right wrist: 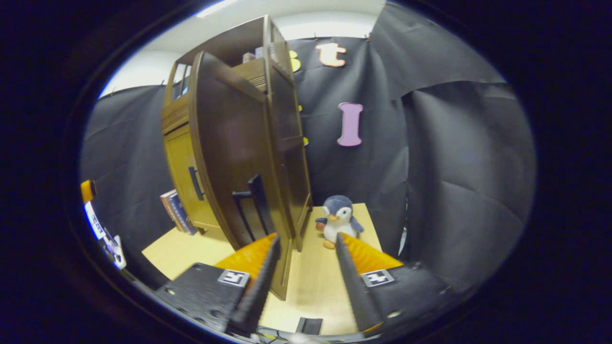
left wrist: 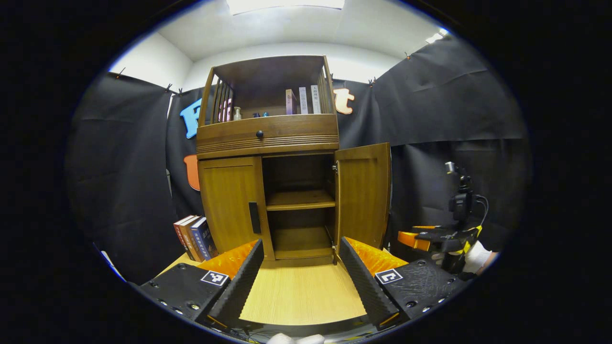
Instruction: Open the right door of the double-door shoe cabinet with the right hand, and open the left door with the left hand.
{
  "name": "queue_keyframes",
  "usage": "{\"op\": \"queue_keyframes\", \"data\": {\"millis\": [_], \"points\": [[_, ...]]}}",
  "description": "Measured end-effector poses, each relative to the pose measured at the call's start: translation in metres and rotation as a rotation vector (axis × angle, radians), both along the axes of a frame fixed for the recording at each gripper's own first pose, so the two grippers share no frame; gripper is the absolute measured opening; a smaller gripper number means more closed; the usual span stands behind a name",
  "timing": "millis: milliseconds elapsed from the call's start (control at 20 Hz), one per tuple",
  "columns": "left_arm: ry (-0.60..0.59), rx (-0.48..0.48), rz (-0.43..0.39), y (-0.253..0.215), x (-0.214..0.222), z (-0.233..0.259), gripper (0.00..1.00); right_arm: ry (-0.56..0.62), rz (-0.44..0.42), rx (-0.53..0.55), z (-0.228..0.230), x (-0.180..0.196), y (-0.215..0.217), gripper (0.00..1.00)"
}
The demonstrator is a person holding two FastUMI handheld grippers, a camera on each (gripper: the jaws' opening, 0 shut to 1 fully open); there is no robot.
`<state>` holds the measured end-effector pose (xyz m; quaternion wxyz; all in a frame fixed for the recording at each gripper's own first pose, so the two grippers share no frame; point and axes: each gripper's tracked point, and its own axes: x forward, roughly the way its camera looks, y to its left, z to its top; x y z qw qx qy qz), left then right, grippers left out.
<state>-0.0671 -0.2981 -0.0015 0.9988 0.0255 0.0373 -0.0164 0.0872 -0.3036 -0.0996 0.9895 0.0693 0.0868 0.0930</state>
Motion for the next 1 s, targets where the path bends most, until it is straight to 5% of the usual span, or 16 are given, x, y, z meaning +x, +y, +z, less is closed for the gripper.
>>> {"op": "queue_keyframes", "data": {"millis": [100, 500, 750, 1000], "points": [[-0.002, 0.005, -0.010, 0.006, 0.004, 0.000, 0.95, -0.030, -0.048, 0.010, 0.012, -0.015, -0.010, 0.98], [-0.026, -0.013, -0.068, 0.062, 0.047, 0.004, 0.95, -0.159, -0.200, -0.078, 0.077, -0.066, 0.025, 1.00], [-0.051, 0.000, -0.071, 0.130, 0.091, 0.008, 0.95, -0.248, -0.246, -0.102, 0.116, -0.082, 0.091, 1.00], [-0.068, 0.014, -0.081, 0.186, 0.139, -0.005, 0.96, -0.250, -0.284, -0.123, 0.106, -0.076, 0.161, 0.99]]}}
